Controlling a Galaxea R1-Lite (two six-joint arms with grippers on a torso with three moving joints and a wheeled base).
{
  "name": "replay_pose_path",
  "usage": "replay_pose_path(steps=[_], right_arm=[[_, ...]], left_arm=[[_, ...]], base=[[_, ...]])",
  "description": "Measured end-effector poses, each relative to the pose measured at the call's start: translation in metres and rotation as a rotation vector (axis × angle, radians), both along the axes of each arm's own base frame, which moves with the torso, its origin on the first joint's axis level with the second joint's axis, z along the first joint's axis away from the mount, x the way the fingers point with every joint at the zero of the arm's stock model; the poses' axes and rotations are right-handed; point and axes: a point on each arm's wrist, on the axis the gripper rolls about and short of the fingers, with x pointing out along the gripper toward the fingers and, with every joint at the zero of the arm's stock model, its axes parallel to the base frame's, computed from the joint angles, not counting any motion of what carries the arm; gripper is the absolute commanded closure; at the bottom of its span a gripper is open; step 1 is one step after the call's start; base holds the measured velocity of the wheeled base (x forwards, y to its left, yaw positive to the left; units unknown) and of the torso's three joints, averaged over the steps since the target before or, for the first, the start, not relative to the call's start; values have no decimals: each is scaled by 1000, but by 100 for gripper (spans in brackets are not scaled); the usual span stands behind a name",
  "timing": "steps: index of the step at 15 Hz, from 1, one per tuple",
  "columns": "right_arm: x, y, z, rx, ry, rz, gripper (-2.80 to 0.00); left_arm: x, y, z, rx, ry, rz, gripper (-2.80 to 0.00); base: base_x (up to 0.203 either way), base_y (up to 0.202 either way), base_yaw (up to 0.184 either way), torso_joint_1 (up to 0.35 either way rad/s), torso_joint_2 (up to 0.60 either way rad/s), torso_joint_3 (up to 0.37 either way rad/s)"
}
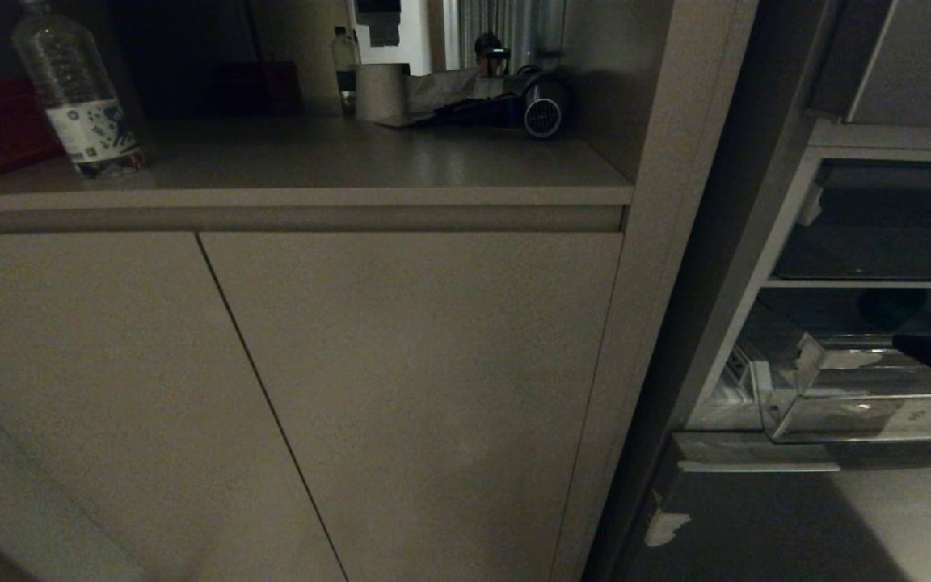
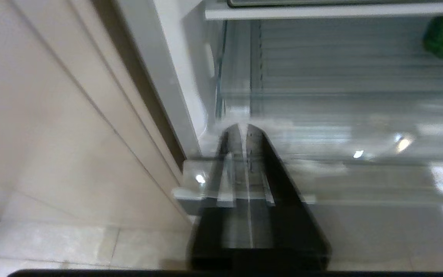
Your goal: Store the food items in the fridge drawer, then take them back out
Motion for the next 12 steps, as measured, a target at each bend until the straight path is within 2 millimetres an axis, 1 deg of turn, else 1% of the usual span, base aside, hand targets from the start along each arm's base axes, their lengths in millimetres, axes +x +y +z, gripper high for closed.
replay_pose_path(steps=[4,7,10,12], right_arm=[[43,-3,5,-2,43,-16,0],[70,-9,2,-6,78,-38,0],[93,-15,0,-10,105,-58,0],[104,-19,-2,-20,146,-66,0]], left_arm=[[0,0,0,0,0,0,0],[0,0,0,0,0,0,0],[0,0,0,0,0,0,0],[0,0,0,0,0,0,0]], base=[[0,0,0,0,0,0],[0,0,0,0,0,0],[0,0,0,0,0,0],[0,0,0,0,0,0]])
